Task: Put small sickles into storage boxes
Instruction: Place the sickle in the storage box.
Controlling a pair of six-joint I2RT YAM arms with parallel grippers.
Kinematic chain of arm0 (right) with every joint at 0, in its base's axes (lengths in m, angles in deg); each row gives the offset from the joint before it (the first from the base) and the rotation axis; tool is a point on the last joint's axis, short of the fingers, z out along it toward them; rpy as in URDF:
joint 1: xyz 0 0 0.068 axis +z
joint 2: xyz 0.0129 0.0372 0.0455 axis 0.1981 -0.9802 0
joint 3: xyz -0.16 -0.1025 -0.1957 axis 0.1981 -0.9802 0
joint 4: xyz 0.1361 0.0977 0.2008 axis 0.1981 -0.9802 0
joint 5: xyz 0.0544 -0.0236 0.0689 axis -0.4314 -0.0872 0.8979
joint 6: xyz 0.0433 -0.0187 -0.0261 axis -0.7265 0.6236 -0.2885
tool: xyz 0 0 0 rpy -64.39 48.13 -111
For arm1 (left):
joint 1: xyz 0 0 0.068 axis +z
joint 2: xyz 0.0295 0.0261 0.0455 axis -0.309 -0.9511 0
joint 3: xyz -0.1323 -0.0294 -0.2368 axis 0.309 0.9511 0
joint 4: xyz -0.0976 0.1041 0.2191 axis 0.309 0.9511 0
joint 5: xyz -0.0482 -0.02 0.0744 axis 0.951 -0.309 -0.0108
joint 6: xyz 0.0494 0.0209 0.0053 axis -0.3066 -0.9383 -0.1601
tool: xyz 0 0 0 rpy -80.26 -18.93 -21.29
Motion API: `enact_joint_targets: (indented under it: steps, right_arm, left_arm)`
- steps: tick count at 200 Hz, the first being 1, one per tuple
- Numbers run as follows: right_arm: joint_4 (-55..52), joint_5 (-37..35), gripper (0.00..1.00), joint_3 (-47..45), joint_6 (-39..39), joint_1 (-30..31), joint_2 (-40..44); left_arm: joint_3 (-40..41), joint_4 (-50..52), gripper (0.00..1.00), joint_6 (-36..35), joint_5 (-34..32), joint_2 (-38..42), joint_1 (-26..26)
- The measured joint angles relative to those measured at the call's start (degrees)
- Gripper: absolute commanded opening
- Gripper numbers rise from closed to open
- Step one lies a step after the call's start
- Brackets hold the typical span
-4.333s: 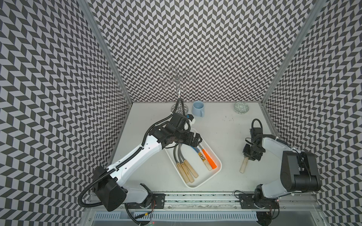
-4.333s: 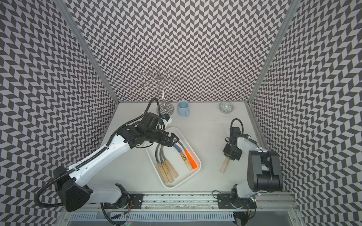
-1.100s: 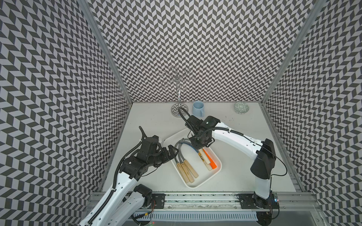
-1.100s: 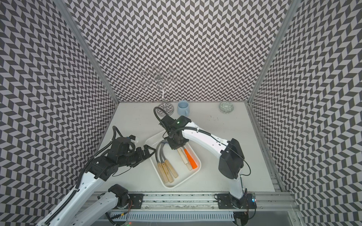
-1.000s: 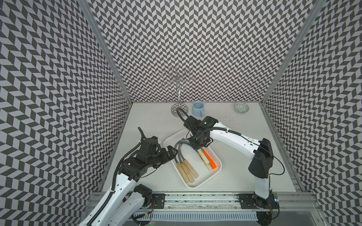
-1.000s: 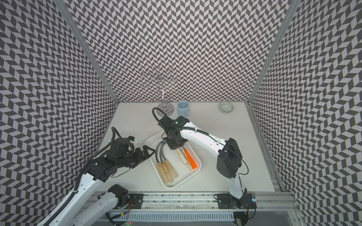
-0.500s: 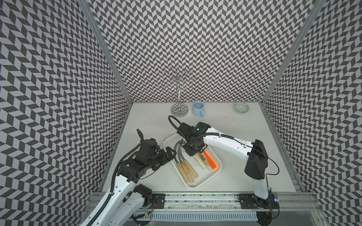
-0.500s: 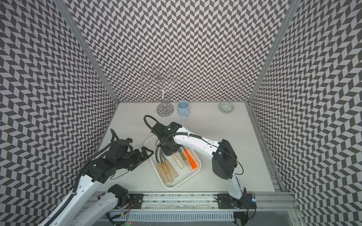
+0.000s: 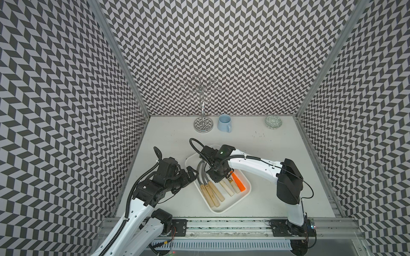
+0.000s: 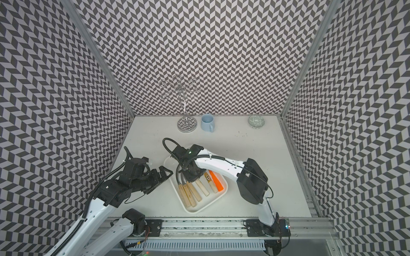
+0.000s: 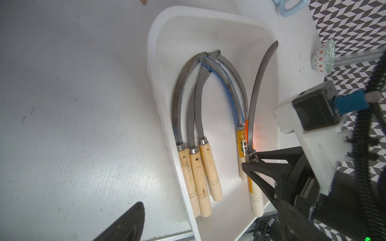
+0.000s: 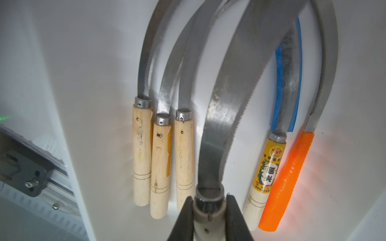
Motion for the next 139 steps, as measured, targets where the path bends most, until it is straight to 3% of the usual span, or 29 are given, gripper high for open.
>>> enact_joint_targets:
  steps: [139]
  right_arm:
    - [4.7, 0.0, 0.12, -3.0, 0.4, 0.0, 0.0]
  left_arm:
    - [0.0, 0.0, 0.99, 0.2, 0.1, 0.7, 0.0]
